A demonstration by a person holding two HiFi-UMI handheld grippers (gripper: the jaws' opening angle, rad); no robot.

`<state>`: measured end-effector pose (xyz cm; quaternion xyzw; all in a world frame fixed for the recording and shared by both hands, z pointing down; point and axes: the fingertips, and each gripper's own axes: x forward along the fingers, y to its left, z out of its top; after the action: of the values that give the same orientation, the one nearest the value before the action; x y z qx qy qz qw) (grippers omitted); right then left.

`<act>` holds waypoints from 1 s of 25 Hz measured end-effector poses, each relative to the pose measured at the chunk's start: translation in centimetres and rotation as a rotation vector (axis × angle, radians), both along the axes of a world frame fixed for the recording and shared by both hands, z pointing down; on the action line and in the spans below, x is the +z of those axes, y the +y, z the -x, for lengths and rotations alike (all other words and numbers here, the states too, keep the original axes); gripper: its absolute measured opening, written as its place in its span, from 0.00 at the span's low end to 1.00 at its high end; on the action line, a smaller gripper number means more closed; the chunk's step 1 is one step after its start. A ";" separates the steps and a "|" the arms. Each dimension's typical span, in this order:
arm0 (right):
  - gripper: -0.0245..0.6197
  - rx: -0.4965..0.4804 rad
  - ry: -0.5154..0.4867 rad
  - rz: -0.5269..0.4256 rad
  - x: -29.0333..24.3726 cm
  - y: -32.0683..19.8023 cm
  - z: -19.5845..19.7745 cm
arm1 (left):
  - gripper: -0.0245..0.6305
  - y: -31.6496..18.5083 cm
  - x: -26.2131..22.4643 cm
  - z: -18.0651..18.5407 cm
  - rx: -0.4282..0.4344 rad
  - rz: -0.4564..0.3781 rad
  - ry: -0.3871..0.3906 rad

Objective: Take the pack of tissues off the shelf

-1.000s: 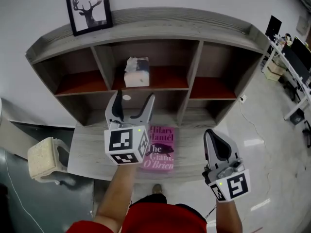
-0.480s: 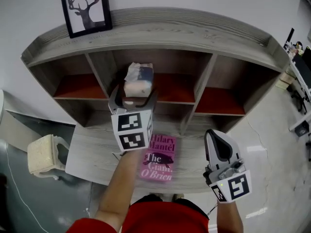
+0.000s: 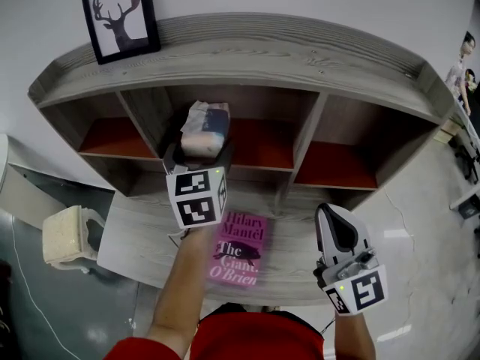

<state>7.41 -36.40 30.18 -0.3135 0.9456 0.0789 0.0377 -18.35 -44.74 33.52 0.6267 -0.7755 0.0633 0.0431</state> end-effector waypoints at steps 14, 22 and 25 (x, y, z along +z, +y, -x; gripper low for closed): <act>0.05 -0.016 -0.057 -0.020 -1.3 0.0 -0.8 | 0.68 3.7 -4.0 -2.5 0.048 -0.132 -0.039; 0.05 -0.055 -0.090 -0.034 -2.1 1.7 -0.8 | 0.68 10.4 -5.6 -5.8 0.084 -0.218 -0.026; 0.05 -0.060 -0.100 -0.031 -2.0 2.5 -1.0 | 0.68 12.9 -5.8 -6.9 0.091 -0.236 -0.024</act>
<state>8.37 -33.93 28.19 -0.2880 0.9501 0.0764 0.0922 -11.46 -31.85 27.74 0.6613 -0.7487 -0.0191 -0.0430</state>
